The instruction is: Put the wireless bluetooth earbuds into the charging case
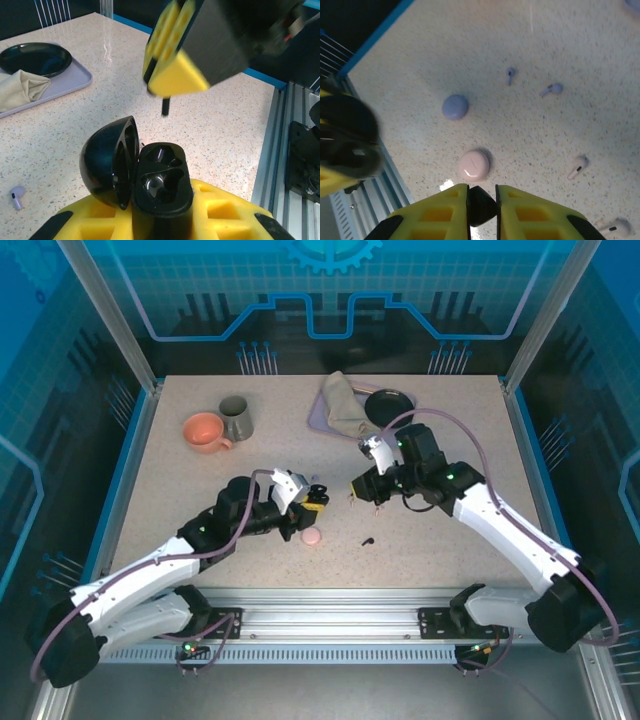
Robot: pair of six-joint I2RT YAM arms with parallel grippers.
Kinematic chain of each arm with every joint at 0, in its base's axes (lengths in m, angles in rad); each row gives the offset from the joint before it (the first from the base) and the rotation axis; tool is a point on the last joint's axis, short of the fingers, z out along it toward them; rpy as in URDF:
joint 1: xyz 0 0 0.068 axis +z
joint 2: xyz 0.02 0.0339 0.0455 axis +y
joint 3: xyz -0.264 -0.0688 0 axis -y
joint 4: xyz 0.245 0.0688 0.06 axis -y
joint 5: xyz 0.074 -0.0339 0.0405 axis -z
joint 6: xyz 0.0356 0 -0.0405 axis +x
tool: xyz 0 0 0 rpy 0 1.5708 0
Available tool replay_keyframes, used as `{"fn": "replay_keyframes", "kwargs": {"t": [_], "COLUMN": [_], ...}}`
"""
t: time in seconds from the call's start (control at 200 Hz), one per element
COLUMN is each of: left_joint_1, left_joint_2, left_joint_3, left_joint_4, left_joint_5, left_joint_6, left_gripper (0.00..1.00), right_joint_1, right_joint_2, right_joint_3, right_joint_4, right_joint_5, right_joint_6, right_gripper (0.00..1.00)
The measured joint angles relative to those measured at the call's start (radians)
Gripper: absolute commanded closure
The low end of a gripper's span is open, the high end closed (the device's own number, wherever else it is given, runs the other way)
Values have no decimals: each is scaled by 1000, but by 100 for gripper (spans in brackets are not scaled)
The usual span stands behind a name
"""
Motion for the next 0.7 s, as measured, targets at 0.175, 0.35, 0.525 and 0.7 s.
{"fn": "replay_keyframes", "kwargs": {"t": [0.175,0.35,0.525,0.7], "left_joint_1": [0,0,0,0], "left_joint_2": [32,39,41,46], "left_joint_3": [2,19,35,60], "left_joint_4": [49,102,146,151], "left_joint_5": [33,87,137,171], "left_joint_6": [-2,7,37,72], "left_gripper": [100,100,100,100], "right_joint_1": [0,0,6,39], "right_joint_2": [-55,-64,-52,-11], "right_joint_3": [99,199,249,287], "right_joint_4": [-27,-76,-146,-203], "right_joint_5": [-69,-166,-243,-275], "right_joint_6": [-42,-98,-158,-199], "right_gripper": [81,81,81,81]}}
